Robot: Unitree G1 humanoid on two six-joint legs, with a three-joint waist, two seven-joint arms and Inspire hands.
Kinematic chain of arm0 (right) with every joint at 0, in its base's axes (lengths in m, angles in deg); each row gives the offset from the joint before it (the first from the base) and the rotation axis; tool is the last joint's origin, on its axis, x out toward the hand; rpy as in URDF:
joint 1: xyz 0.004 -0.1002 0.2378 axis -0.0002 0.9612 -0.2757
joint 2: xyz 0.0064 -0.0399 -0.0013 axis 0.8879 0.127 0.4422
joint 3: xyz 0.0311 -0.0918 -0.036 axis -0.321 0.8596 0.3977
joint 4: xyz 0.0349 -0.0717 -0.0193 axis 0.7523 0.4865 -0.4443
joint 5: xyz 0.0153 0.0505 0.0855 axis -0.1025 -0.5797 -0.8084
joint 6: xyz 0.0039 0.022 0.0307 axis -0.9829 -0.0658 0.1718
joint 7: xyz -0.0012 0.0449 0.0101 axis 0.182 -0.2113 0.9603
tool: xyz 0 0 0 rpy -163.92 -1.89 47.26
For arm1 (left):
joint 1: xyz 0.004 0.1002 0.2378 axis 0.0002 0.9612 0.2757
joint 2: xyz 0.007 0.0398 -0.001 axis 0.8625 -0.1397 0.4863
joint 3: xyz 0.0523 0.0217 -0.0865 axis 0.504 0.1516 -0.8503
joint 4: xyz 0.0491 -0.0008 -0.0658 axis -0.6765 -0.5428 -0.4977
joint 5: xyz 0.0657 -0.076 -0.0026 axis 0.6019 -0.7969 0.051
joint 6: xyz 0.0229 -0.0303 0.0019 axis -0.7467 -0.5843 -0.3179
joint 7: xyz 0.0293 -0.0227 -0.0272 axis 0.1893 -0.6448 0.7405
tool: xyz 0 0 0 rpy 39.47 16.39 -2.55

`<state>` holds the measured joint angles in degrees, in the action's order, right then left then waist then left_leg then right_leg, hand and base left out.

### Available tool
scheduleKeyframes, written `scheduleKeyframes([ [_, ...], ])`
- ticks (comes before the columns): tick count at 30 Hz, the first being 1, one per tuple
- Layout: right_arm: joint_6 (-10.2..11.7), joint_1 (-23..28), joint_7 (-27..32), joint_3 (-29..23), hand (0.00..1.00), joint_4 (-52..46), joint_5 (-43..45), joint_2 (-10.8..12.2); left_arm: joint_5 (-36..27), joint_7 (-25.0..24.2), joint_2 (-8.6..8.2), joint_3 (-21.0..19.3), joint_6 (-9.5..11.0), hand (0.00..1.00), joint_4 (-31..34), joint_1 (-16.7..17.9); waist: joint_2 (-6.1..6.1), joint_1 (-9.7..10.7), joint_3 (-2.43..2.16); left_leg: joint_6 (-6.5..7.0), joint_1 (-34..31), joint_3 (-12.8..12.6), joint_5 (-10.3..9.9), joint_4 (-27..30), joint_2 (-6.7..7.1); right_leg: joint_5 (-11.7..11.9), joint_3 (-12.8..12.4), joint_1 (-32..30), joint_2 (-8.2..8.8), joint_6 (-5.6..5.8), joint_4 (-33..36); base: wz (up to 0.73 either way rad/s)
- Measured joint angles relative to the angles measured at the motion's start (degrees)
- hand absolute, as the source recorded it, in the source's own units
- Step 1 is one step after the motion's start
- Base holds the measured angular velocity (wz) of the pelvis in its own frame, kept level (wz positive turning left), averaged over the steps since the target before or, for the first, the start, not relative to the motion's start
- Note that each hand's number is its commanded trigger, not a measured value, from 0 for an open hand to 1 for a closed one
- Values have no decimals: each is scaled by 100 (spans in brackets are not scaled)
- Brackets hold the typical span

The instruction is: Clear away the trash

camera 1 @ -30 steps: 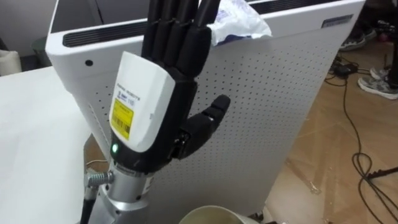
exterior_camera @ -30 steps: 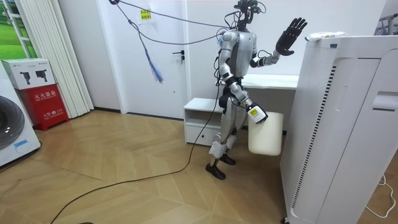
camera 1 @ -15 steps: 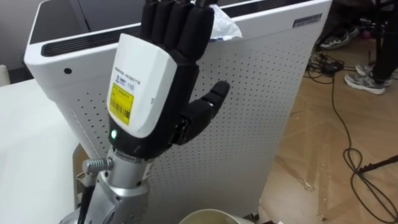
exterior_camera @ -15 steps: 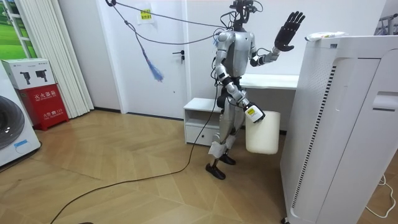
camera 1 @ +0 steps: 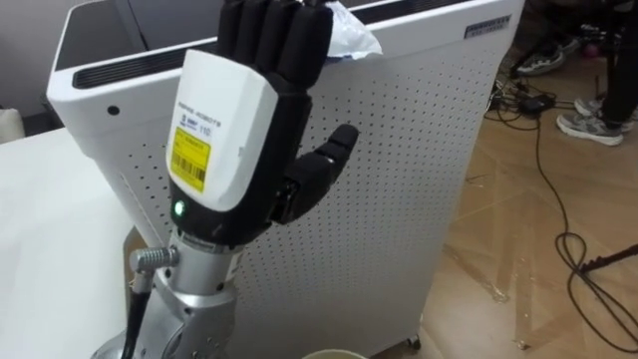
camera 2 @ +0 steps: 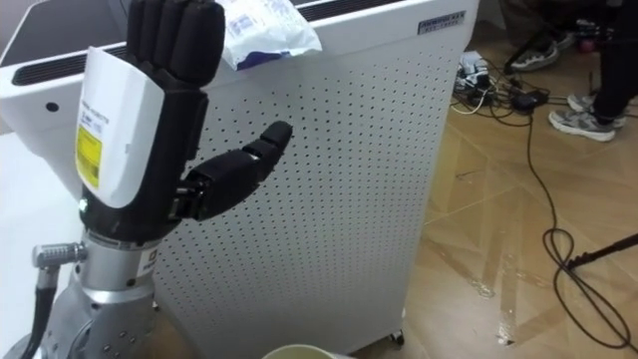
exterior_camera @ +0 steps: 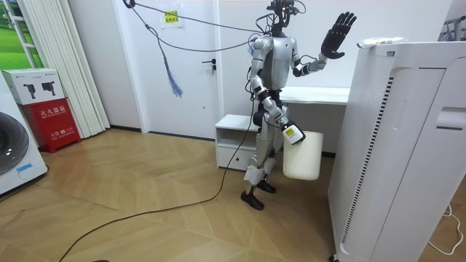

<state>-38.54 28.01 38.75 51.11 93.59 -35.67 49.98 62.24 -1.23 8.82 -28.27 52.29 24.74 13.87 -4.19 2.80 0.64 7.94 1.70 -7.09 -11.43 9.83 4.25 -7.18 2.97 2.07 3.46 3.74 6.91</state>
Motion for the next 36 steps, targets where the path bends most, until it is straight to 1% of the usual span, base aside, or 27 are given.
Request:
scheduleKeyframes([
  [3,-17,21,-12,14,100,-1,27,-9,0,0,28,-28,-29,0,-34,-27,-24,-19,0,-2,30,-60,1,0,-7,0,-70,7,-11,-1,0,-11],
  [5,-17,40,-22,14,100,-1,81,-19,-1,-15,145,-39,-59,0,-65,-29,-35,-4,-1,-3,41,-65,1,-4,-10,-1,-90,15,-14,-1,0,-5],
  [6,-17,47,-24,13,100,-1,93,-21,-1,-30,164,-39,-65,0,-67,-29,-35,-1,-1,-3,42,-68,1,-5,-13,-1,-93,14,-17,-2,0,0],
  [11,-17,59,-42,13,100,-3,127,-50,0,-188,176,-39,-199,0,-96,-29,-33,-4,0,-5,44,-76,0,-11,-30,9,-102,14,-17,-17,1,0],
  [15,-17,59,-48,12,100,-3,146,-55,0,-272,197,-38,-204,0,-108,-29,-32,9,4,-26,44,-76,0,-11,-46,17,-102,15,-19,-29,2,0],
  [17,-17,75,-36,-4,100,-26,182,-56,3,-273,232,-39,-198,0,-151,-42,-41,32,14,-34,46,-74,5,-10,-52,23,-90,15,-22,-38,2,0],
  [19,-17,84,-28,-7,100,-69,217,-64,8,-309,228,-38,-188,0,-332,-141,-46,32,25,-38,42,-75,8,-9,-57,26,-87,1,-29,-42,18,0],
  [21,-28,115,-28,-7,100,-221,252,-97,6,-414,228,-38,-227,0,-426,-210,-58,45,61,-41,36,-73,8,-10,-61,26,-90,-21,-60,-43,50,0],
  [24,-136,165,-69,-7,100,-545,315,-180,4,-518,229,-38,-317,0,-475,-269,-93,74,74,-42,-30,-73,7,-10,-63,26,-63,-112,-62,-43,102,0],
  [29,-250,168,-71,-7,100,-604,362,-184,2,-558,229,-39,-458,0,-696,-380,-99,101,69,-42,-32,-72,7,-17,-65,25,-57,-116,-63,-44,89,0],
  [31,-261,168,-70,-7,100,-607,363,-192,4,-619,229,-38,-510,0,-861,-428,-100,115,68,-42,-32,-73,7,-14,-64,25,-70,-116,-51,-44,90,0],
  [34,-274,168,-73,-7,100,-610,368,-195,8,-761,230,-36,-654,0,-1132,-542,-99,141,66,-43,-32,-75,8,-12,-64,25,-93,-118,-29,-44,89,0],
  [36,-302,168,-87,-7,100,-609,368,-207,1,-772,231,-36,-686,0,-1268,-599,-100,160,64,-44,-15,-76,9,-11,-63,25,-103,-103,-27,-44,90,0],
])
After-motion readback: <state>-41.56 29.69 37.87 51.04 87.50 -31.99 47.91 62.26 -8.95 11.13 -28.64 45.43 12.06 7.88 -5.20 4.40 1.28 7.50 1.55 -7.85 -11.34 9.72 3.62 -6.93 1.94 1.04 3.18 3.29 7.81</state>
